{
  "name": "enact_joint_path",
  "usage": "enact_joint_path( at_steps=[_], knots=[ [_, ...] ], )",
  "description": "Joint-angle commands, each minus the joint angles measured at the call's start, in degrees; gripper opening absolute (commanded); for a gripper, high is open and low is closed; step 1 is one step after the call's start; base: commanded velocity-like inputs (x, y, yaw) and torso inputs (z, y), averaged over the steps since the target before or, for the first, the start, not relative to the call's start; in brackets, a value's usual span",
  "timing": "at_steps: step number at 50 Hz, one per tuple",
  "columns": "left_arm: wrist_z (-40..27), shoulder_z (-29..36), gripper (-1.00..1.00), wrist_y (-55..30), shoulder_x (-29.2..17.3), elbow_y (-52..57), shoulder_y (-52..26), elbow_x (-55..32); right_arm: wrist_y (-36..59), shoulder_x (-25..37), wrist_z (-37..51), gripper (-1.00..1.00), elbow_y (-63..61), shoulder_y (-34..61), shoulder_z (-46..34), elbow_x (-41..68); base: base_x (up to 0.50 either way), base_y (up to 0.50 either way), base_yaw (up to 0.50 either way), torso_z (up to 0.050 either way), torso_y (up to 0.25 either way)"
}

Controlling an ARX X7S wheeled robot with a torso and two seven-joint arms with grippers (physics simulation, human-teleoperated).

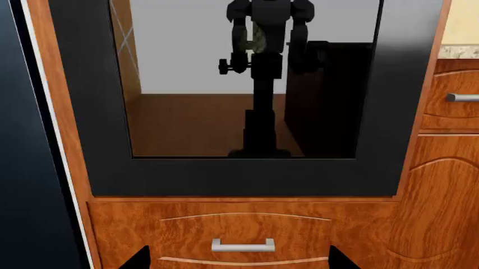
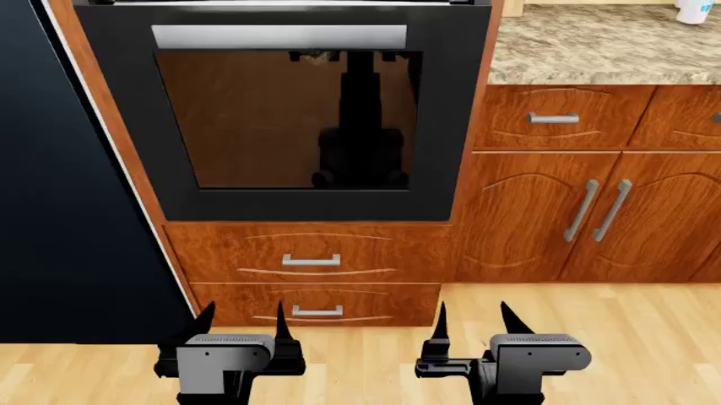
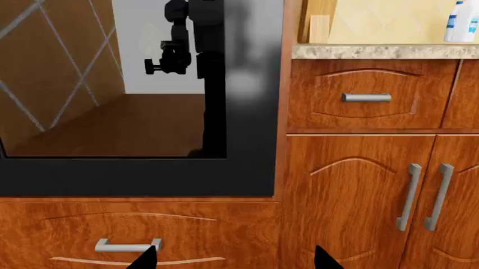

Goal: Open the oven door

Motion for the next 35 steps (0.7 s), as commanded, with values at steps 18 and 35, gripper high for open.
enact_joint_path(
  at_steps=[18, 35],
  knots=[
    [-3.8, 3.9, 1.00, 0.0, -3.3, 0.3, 0.0, -3.3, -0.7, 3.3, 4.5, 1.00, 1.2, 0.6, -3.8, 2.9, 0.00, 0.00, 0.00, 0.000, 0.000],
    [-5.2, 5.4, 1.00, 0.3, -4.6, -0.3, -0.2, -4.7, 1.7, 4.4, 3.7, 1.00, -0.4, 0.3, -5.3, 7.4, 0.00, -0.18, 0.00, 0.000, 0.000]
  ],
)
